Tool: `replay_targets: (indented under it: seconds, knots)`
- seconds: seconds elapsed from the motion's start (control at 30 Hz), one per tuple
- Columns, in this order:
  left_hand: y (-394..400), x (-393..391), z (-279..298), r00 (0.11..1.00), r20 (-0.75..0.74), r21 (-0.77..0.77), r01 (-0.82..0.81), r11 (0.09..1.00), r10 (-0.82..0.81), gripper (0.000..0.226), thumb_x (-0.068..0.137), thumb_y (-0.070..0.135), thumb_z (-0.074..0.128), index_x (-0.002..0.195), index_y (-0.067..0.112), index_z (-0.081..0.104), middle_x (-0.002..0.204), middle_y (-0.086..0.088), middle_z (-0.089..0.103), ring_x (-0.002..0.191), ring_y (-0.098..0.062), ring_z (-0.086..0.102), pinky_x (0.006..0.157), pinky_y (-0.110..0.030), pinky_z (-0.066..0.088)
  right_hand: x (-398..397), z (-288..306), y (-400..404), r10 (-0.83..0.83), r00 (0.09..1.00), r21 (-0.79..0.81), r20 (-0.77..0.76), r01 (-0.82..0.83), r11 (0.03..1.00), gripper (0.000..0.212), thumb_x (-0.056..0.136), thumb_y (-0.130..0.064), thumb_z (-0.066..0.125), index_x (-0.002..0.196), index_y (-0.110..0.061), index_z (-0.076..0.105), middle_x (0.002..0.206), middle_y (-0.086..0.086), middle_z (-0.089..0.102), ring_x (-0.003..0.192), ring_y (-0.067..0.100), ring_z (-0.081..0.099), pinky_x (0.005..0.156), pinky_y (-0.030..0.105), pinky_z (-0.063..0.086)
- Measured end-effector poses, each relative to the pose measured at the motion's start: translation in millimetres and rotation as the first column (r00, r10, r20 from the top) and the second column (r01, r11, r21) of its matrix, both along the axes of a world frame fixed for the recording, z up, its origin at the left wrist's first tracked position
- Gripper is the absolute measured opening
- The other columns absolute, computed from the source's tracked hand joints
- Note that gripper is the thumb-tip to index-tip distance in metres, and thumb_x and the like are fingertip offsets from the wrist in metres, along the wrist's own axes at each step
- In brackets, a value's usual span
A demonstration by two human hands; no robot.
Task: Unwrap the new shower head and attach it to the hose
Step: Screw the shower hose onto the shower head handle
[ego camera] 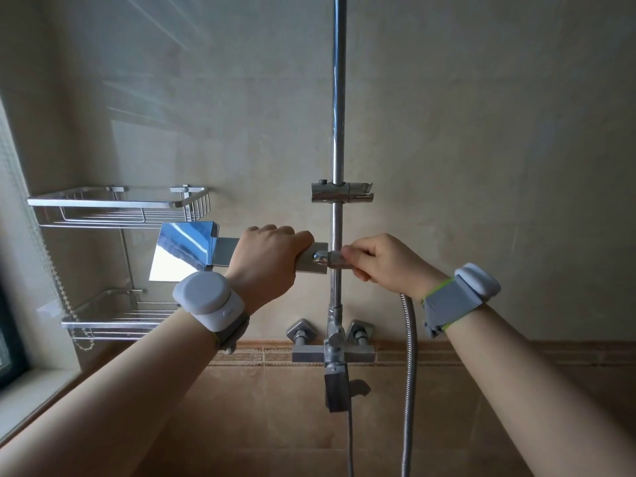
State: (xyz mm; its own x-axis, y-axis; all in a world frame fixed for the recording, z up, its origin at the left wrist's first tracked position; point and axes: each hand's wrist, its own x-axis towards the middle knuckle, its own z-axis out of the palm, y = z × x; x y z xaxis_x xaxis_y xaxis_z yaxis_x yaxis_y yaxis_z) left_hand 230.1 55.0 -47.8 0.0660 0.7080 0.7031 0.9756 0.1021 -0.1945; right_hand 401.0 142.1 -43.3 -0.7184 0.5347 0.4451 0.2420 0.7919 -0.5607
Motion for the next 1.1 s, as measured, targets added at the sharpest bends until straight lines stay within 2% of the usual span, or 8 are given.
replay_targets:
  seconds: [0.13,0.23,0.4,0.53,0.63,0.73,0.93,1.1]
  knots:
    - [0.5,1.9,-1.0,1.000,0.004,0.011,0.010,1.000,-0.010,0.029,0.078,0.009,0.045,0.102,0.021,0.057,0.088,-0.005,0.065,0.083,-0.032,0.057,0.065,-0.030,0.029,2.6,0.8,-2.1,0.074,0.997,-0.087,-0.011,-0.075,0.993,0.016,0.084,-0.021,0.060,0.092,-0.008,0.055,0.071,0.001,0.060,0.051,-0.001,0.047,0.049,0.009,0.034]
    - [0.3,2.5,-1.0,1.000,0.010,0.013,0.017,1.000,-0.017,0.030,0.077,0.008,0.046,0.102,0.020,0.057,0.087,-0.006,0.065,0.083,-0.032,0.057,0.066,-0.030,0.028,1.4,-0.3,-1.6,0.063,0.998,-0.055,-0.027,-0.064,0.996,0.006,0.085,-0.016,0.057,0.084,-0.011,0.054,0.066,0.001,0.057,0.046,-0.002,0.047,0.049,0.011,0.034]
    - [0.8,1.8,-2.5,1.000,0.019,0.009,0.014,1.000,-0.014,0.029,0.078,0.009,0.046,0.102,0.021,0.057,0.088,-0.006,0.065,0.083,-0.033,0.057,0.066,-0.030,0.028,0.9,0.8,-2.4,0.021,1.000,-0.002,0.012,-0.021,1.000,0.036,0.093,-0.029,0.044,0.067,-0.007,0.055,0.052,-0.001,0.046,0.039,0.000,0.043,0.053,0.021,0.031]
    - [1.1,2.7,-3.6,0.999,0.036,0.017,0.018,1.000,-0.019,0.027,0.079,0.009,0.045,0.102,0.020,0.057,0.087,-0.007,0.065,0.082,-0.033,0.057,0.065,-0.030,0.027,0.7,-0.8,-0.9,0.090,0.995,-0.090,-0.037,-0.093,0.992,0.014,0.081,-0.019,0.063,0.091,-0.013,0.055,0.083,0.011,0.068,0.069,0.005,0.057,0.067,0.024,0.045]
    - [1.7,2.1,-4.4,0.999,0.042,0.023,0.022,0.999,-0.023,0.027,0.079,0.009,0.046,0.101,0.019,0.058,0.086,-0.007,0.066,0.082,-0.033,0.057,0.065,-0.030,0.028,-0.4,0.1,-0.9,0.063,0.998,-0.054,-0.021,-0.064,0.996,0.009,0.087,-0.018,0.055,0.079,-0.013,0.056,0.061,-0.007,0.059,0.045,-0.005,0.050,0.050,0.008,0.036]
    - [2.4,1.1,-5.1,0.999,0.036,0.029,0.019,0.999,-0.020,0.024,0.081,0.010,0.046,0.100,0.019,0.058,0.085,-0.007,0.066,0.081,-0.034,0.057,0.064,-0.031,0.028,-0.6,1.5,-0.6,0.014,1.000,-0.037,0.004,-0.013,0.999,0.039,0.093,-0.028,0.043,0.062,-0.008,0.054,0.035,-0.011,0.048,0.034,0.000,0.043,0.043,0.010,0.031]
    - [2.9,1.0,-5.1,0.999,0.039,0.027,0.025,0.999,-0.026,0.024,0.080,0.010,0.047,0.100,0.018,0.058,0.086,-0.008,0.065,0.081,-0.034,0.056,0.063,-0.030,0.027,-0.8,1.5,0.7,0.105,0.994,-0.086,-0.037,-0.108,0.990,0.020,0.080,-0.016,0.065,0.098,-0.009,0.058,0.083,0.001,0.066,0.074,0.006,0.063,0.072,0.020,0.051]
    - [2.6,0.0,-6.7,0.999,0.034,0.029,0.030,0.999,-0.031,0.025,0.079,0.009,0.047,0.100,0.018,0.058,0.086,-0.008,0.066,0.081,-0.035,0.057,0.064,-0.031,0.029,-0.3,4.4,-1.5,0.037,0.999,-0.015,0.019,-0.037,0.999,0.038,0.091,-0.027,0.048,0.070,0.003,0.059,0.053,0.001,0.047,0.036,0.003,0.040,0.044,0.009,0.031]
